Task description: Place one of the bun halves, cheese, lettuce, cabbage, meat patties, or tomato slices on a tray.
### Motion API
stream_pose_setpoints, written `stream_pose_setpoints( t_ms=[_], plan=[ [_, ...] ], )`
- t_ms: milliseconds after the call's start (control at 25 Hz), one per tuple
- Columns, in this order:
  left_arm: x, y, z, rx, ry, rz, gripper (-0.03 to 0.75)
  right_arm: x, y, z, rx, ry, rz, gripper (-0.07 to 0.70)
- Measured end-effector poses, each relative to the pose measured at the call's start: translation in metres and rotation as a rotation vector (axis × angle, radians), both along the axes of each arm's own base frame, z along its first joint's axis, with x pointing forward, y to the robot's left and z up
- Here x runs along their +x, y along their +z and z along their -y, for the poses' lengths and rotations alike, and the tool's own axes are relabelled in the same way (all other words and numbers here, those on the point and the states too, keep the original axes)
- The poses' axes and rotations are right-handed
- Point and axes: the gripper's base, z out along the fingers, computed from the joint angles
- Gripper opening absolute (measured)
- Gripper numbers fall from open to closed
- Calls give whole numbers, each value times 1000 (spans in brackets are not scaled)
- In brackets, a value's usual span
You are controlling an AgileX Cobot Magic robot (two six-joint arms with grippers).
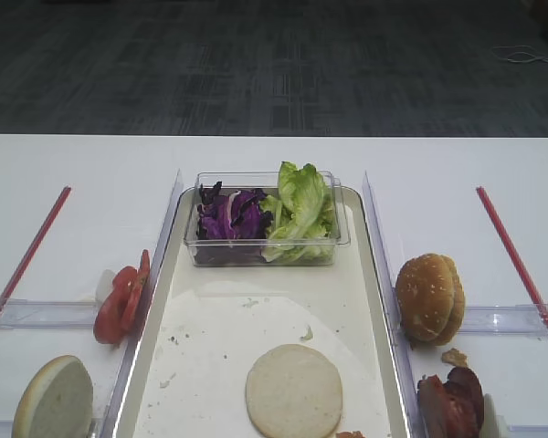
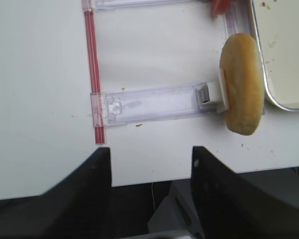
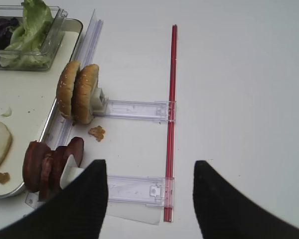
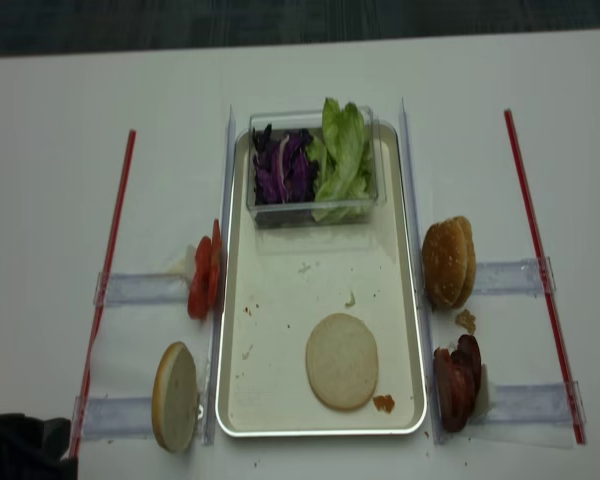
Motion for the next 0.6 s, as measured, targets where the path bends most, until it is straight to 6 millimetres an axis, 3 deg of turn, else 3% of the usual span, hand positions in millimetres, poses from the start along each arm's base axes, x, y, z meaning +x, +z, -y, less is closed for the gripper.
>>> stream_pose_setpoints(
  t_ms=[600],
  plan=[
    [-19, 6, 0, 2, -1, 137, 349, 0, 0, 0, 0, 0, 0, 409]
  ],
)
